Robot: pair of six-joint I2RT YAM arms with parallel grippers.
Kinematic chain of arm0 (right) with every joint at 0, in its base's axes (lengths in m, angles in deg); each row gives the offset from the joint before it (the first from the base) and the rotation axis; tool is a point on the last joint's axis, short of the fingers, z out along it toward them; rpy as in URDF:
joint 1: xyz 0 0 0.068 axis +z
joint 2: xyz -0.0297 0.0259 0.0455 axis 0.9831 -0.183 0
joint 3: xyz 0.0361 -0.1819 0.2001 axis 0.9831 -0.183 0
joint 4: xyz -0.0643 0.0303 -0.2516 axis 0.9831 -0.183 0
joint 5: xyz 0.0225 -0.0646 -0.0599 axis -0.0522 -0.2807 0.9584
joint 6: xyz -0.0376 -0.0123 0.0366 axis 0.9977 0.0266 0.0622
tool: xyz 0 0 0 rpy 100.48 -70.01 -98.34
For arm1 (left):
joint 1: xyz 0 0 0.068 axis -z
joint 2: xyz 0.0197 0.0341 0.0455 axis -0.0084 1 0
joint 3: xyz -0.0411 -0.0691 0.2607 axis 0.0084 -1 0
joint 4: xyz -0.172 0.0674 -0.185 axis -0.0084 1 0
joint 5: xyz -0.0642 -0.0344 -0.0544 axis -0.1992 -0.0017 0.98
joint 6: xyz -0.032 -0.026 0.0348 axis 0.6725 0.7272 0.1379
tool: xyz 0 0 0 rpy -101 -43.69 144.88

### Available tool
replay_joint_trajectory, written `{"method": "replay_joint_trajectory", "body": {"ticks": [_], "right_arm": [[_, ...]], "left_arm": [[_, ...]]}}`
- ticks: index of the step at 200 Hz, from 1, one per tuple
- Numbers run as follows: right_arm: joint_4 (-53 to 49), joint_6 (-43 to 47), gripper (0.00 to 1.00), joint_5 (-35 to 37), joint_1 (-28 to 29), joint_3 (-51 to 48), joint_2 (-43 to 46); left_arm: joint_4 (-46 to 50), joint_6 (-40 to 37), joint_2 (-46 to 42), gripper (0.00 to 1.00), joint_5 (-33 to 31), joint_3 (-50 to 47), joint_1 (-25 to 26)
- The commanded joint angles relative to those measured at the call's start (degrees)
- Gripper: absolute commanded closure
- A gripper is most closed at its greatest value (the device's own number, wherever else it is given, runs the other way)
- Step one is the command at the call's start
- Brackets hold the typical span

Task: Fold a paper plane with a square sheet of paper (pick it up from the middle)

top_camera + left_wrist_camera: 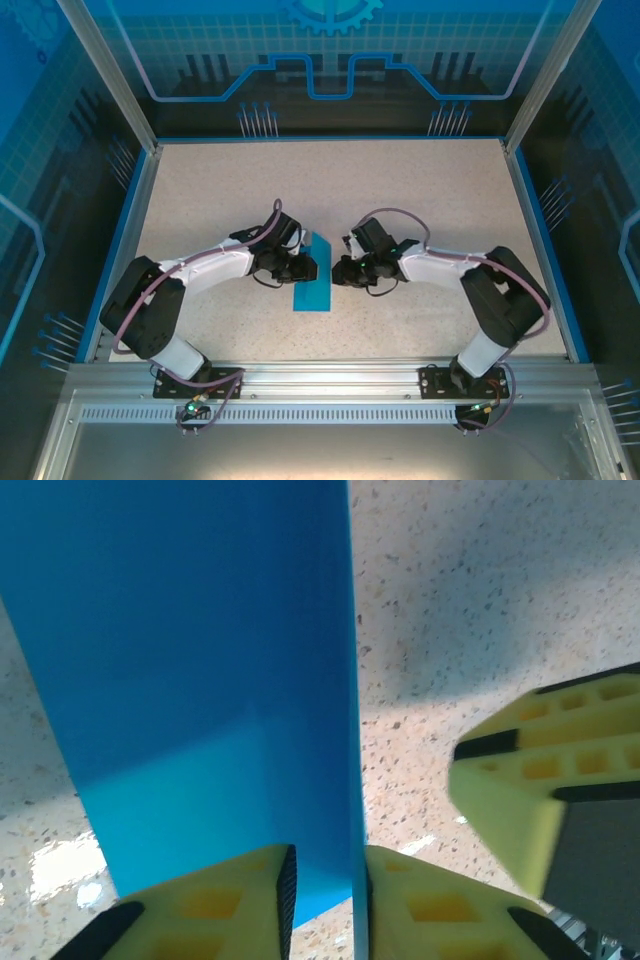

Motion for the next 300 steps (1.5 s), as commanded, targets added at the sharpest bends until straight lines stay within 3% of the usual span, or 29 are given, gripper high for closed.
{"method": "replay_joint_trajectory", "body": {"ticks": [1, 65, 124, 173, 234, 300], "right_arm": [[4.5, -1.28, 0.85, -4.3, 1.73, 3.57, -3.78], [3.54, -1.63, 0.89, -2.59, 2.16, 6.0, -11.18], [4.14, -2.91, 0.89, -2.72, 2.0, 5.19, -12.89], [5.51, -4.47, 0.9, -4.35, 1.53, 4.34, -13.45], [7.08, -5.75, 0.91, -7.49, 0.11, 3.52, -11.86], [8.3, -6.4, 0.86, -9.6, -2.74, 1.07, -4.44]], "left_arm": [[-0.81, 2.41, -0.69, 0.73, -0.3, -1.09, 0.36], [-0.75, 4.47, -2.63, 0.69, 0.14, -2.85, 0.37], [-7.11, 7.94, -4.48, 0.65, 8.79, -6.73, 0.38], [-13.49, 10.36, -3.21, 0.64, 12.12, -7.69, 0.39], [-19.94, 14.77, -0.99, 0.6, 9.74, -9.08, -0.59], [-22.62, 18.42, -0.51, 0.66, 6.28, -11.39, -1.44]]}}
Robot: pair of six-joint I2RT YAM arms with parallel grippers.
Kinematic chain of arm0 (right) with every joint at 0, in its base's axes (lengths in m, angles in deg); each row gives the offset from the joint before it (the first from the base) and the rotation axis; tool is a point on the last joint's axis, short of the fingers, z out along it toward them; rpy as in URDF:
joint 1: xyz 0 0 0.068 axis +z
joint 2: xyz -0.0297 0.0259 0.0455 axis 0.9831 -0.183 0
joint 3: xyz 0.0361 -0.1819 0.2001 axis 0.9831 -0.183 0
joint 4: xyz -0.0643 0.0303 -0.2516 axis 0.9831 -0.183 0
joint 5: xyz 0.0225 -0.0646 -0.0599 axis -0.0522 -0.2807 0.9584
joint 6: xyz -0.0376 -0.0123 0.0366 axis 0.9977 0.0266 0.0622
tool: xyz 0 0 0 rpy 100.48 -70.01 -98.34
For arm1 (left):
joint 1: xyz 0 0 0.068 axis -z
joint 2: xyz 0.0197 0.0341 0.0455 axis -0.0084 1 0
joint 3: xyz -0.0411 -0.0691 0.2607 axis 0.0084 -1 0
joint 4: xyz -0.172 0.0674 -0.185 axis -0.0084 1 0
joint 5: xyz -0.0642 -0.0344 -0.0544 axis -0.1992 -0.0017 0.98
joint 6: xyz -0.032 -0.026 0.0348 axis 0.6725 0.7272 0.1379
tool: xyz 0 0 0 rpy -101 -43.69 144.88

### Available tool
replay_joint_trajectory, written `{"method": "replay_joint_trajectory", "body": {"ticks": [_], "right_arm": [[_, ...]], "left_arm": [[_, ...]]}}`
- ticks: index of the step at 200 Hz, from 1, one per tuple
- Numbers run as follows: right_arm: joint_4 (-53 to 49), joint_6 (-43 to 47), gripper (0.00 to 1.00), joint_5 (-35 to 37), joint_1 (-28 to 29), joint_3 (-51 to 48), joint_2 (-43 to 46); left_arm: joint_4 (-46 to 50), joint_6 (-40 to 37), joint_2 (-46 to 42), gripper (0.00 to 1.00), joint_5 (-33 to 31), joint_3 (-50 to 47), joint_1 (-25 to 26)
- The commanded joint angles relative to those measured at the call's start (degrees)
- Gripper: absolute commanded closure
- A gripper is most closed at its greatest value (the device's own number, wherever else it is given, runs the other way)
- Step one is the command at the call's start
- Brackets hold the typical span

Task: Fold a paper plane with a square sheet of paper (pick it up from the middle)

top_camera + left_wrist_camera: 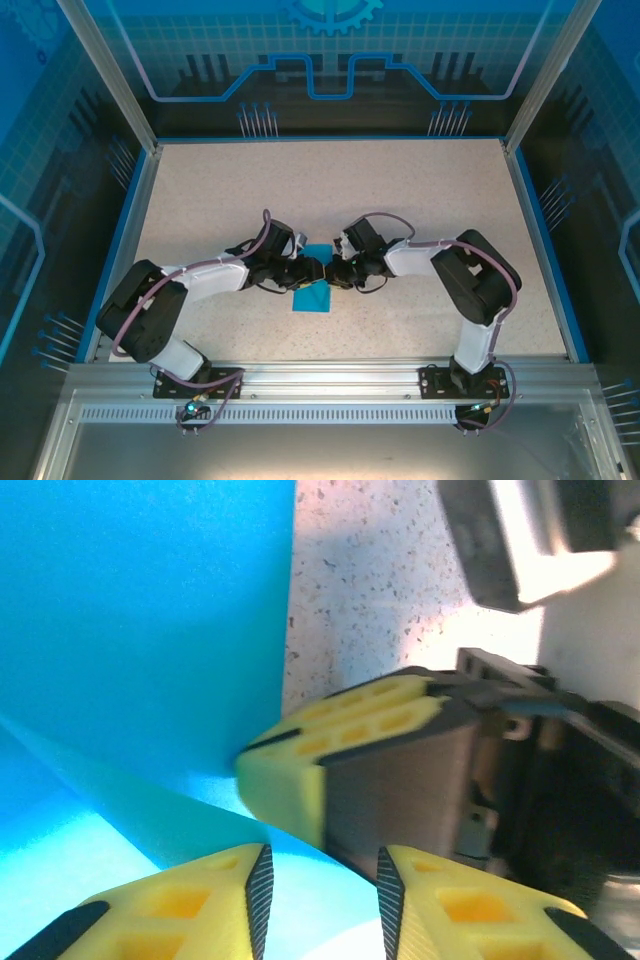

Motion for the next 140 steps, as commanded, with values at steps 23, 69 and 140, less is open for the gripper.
{"method": "replay_joint_trajectory", "body": {"ticks": [23, 69, 140], "right_arm": [[0.58, 0.1, 0.82, -1.53, -2.7, -3.62, 7.81], [-0.88, 3.89, 0.74, 0.39, -3.73, -6.25, 11.2], [-0.74, 5.83, 0.73, -2.31, -1.81, -3.22, 7.27]], "left_arm": [[-2.66, 2.58, 1.54, 0.67, -1.84, -1.31, -0.64], [-2.69, 3.02, 1.9, 0.72, -2.49, -1.4, -0.64], [-2.04, 2.77, 1.56, 0.77, -2.68, -1.31, -0.61]]}}
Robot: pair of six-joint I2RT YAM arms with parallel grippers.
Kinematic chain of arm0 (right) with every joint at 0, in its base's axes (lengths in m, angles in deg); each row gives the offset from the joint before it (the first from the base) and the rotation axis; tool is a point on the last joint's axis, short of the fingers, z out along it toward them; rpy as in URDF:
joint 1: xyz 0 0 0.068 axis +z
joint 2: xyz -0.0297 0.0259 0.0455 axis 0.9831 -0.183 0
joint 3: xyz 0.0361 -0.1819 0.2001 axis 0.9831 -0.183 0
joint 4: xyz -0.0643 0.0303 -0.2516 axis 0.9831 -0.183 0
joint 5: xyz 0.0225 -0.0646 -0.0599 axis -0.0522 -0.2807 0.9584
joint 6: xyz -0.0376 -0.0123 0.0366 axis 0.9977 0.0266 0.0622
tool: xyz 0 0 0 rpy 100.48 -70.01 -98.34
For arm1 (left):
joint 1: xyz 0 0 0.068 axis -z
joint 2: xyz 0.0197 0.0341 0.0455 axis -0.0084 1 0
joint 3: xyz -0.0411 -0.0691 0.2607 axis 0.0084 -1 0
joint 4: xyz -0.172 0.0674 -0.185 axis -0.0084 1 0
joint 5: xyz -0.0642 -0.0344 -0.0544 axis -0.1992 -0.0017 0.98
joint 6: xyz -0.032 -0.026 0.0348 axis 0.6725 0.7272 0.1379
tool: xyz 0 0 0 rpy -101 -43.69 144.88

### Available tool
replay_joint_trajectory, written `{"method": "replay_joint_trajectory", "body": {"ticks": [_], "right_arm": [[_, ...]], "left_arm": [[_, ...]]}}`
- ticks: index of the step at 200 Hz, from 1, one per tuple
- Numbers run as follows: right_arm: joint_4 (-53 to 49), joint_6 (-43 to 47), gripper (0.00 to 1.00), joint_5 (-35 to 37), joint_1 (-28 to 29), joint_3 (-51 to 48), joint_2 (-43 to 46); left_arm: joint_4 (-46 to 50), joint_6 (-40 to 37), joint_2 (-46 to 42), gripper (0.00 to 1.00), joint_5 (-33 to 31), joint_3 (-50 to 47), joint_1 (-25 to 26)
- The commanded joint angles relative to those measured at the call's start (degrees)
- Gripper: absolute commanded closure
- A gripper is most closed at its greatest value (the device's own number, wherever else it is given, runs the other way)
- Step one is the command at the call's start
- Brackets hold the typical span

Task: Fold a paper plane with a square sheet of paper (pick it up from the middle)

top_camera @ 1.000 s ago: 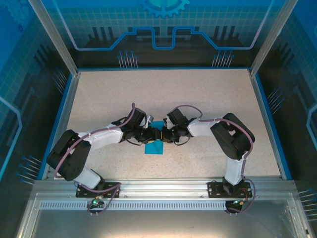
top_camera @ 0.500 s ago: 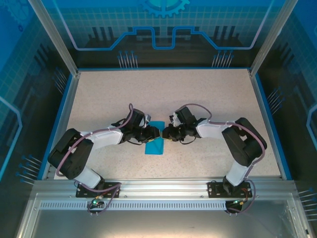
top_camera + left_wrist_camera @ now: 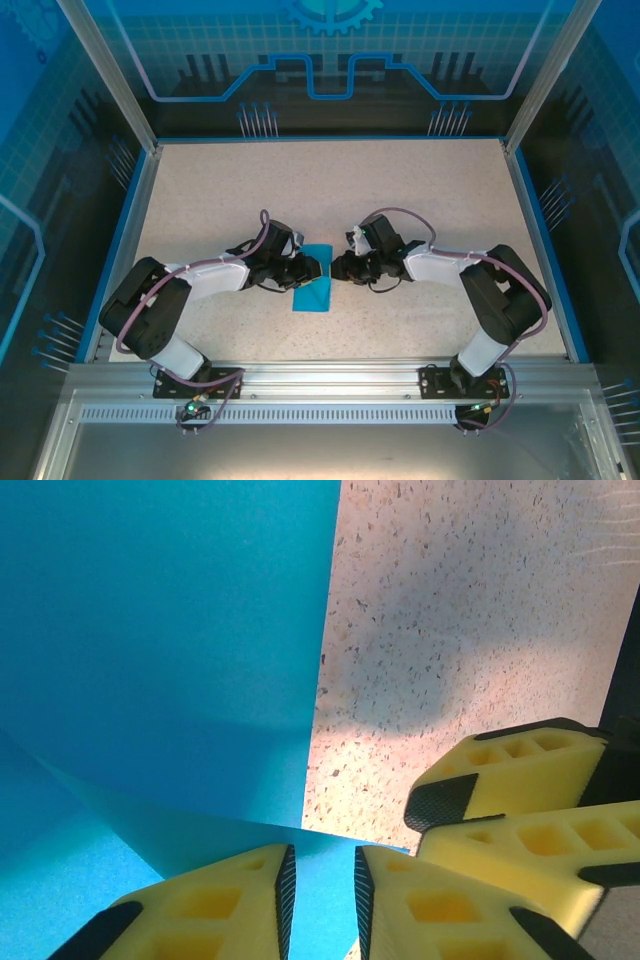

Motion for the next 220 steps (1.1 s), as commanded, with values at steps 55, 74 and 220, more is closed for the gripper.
{"method": "replay_joint_trajectory", "body": {"ticks": [55, 74, 220], "right_arm": [[0.57, 1.38, 0.88, -3.64, 1.3, 2.79, -4.3], [0.28, 1.74, 0.93, -3.13, 1.31, 3.26, -4.6], [-6.35, 7.77, 0.97, 3.01, 0.7, 8.34, -8.81]], "left_arm": [[0.87, 0.27, -0.13, 0.78, -1.01, -0.82, -0.22], [1.22, 0.18, -0.67, 0.78, -1.01, -0.81, -0.28], [-0.68, -0.79, -1.0, 0.74, 6.08, -0.76, 0.04]]}}
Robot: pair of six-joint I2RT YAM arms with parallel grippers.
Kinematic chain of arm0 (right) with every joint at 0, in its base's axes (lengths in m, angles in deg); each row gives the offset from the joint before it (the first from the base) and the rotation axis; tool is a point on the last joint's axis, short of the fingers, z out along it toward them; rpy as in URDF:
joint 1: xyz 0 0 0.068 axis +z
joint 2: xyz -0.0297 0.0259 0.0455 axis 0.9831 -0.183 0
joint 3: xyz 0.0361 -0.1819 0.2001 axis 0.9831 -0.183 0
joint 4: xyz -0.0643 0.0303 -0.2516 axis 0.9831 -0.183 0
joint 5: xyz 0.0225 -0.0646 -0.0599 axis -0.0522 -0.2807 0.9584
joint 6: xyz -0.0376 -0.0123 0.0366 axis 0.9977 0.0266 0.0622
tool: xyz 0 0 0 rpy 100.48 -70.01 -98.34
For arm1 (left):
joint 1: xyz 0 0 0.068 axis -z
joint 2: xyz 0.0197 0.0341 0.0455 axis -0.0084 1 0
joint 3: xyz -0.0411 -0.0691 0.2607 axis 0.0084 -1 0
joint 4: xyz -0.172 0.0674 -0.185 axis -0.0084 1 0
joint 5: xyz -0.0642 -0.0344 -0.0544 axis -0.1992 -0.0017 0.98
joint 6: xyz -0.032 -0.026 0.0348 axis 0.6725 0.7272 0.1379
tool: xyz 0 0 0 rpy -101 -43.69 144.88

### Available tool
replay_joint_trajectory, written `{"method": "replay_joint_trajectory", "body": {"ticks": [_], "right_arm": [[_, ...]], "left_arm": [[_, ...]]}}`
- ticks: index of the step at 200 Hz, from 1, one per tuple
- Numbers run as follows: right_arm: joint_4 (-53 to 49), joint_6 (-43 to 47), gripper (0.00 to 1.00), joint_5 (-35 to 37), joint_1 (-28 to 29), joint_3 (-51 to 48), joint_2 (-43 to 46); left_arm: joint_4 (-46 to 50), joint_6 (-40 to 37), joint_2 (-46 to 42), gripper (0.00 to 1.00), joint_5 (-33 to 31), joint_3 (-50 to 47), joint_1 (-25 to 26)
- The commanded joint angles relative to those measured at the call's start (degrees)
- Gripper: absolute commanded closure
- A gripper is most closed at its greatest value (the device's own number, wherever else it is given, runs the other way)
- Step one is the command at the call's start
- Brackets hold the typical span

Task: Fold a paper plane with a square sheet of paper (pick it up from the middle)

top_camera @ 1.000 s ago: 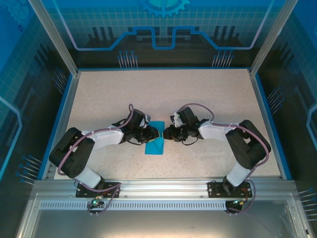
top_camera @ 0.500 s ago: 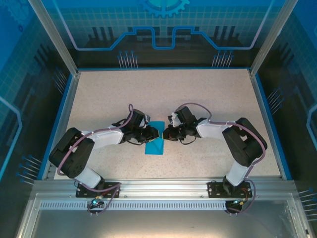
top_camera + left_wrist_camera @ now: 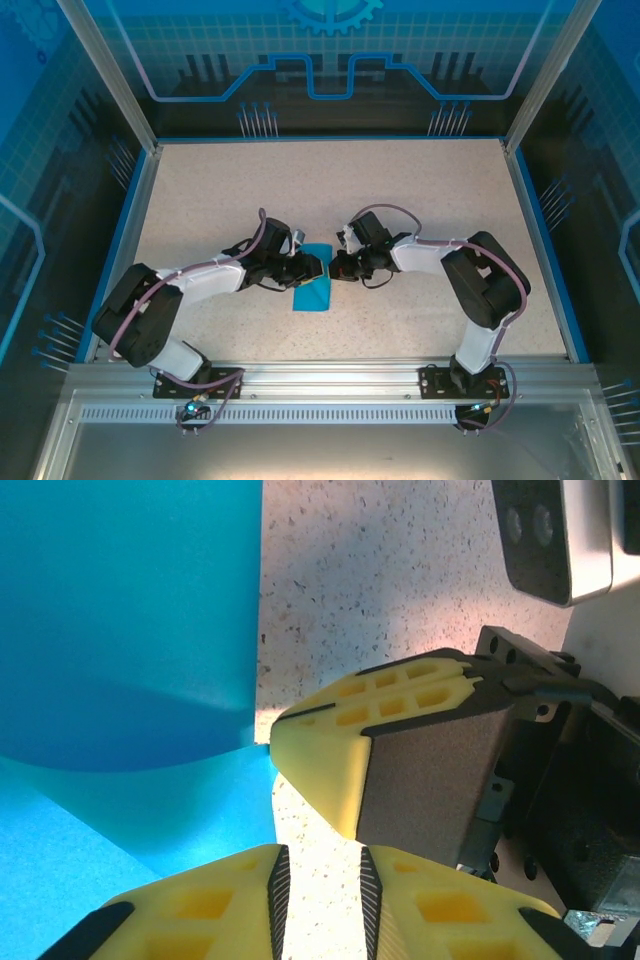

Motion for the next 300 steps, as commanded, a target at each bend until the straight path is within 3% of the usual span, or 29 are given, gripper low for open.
{"method": "replay_joint_trajectory", "body": {"ticks": [1, 300], "right_arm": [[-1.79, 1.47, 0.97, 0.87, 0.0, 1.69, -1.3], [-3.11, 1.87, 0.97, 1.09, -0.18, 4.6, -5.39]], "left_arm": [[-0.96, -0.64, 1.77, 0.74, 3.08, -0.78, 0.05], [-0.99, -0.73, 8.56, 0.76, 1.93, 0.17, 0.96]]}}
